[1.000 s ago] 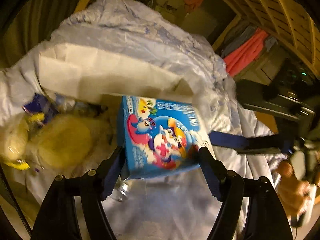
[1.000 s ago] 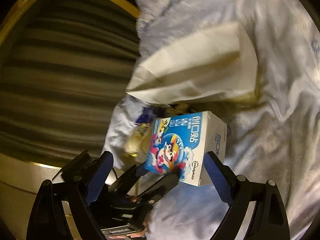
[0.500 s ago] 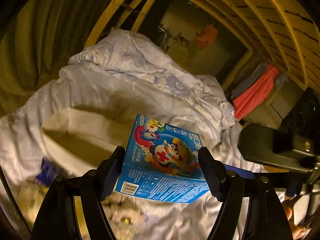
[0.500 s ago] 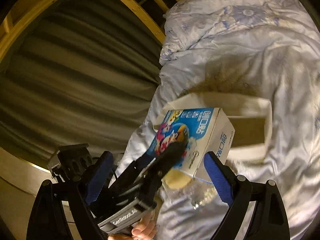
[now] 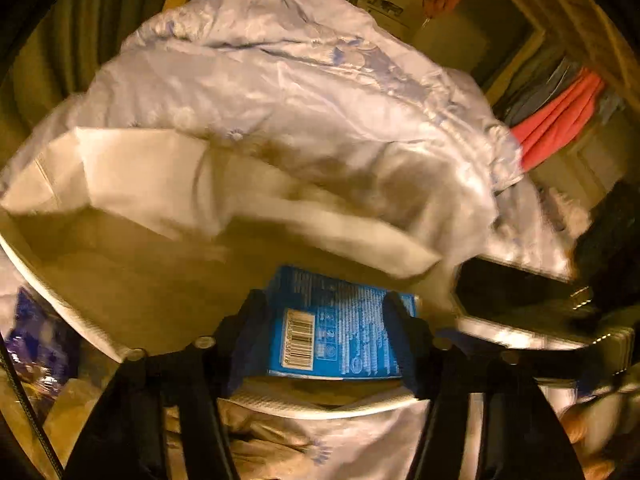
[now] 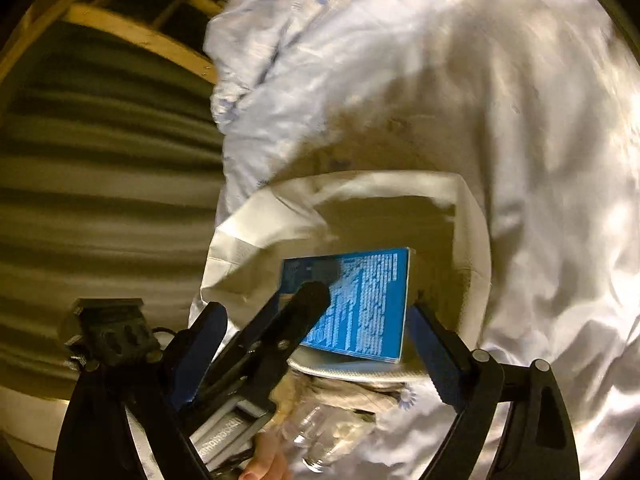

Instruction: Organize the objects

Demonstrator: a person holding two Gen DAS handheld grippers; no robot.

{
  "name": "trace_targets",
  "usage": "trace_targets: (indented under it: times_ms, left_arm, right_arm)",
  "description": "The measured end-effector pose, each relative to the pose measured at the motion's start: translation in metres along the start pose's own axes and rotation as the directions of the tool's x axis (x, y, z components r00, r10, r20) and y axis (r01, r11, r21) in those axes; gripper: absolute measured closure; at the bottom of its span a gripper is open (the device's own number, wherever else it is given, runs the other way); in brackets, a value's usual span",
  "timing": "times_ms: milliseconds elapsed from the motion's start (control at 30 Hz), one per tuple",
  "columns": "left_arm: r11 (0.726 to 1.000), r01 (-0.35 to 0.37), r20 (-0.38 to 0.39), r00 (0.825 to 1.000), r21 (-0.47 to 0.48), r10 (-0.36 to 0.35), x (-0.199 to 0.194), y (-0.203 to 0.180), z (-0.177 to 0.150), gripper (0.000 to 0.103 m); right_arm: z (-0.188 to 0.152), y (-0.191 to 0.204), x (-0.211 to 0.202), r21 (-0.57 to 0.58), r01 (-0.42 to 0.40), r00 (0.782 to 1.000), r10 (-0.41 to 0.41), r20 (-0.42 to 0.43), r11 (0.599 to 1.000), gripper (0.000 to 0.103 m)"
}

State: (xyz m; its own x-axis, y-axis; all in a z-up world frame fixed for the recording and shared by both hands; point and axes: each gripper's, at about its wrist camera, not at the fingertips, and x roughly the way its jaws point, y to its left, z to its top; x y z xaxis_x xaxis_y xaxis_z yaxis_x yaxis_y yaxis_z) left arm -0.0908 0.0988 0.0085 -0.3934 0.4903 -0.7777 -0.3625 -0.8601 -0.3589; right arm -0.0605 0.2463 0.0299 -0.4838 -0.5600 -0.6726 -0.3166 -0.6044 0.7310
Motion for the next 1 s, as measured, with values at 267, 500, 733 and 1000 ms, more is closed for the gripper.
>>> trace_targets:
  times_ms: [267,500,733,1000]
  left_arm:
    - [0.997,-0.02,0.192,0.981,0.073,0.006,-0.072,-0.013,-0.01,0.059]
    - [0.989,-0.043,0.163,0.986,0.141,0.019,-0.108,-0.009,-0.066,0.057]
    - [0.96,-0.174,-0.024,0.983,0.221,0.184,-0.046,0.002,-0.113,0.056]
    - [0.866,-0.288,-0.129,0.921,0.41,0.367,0.0,-0.014,-0.135,0.042]
  right_arm:
    - [-0.027,0.026,-0.042,-0.081,0.115,0.99,-0.107,0.097,0.99,0.016]
    - [-0.059,0.047,-0.051,-0.201,0.19,0.98,-0.174,0.094,0.961,0.016]
    - [-0.097,0.062,-0.012,-0.521,0.465,0.865,-0.493,0.094,0.716,0.016]
    - [-0.109,0.014,0.031,-0.598,0.499,0.761,-0.647,-0.044,0.627,0.017]
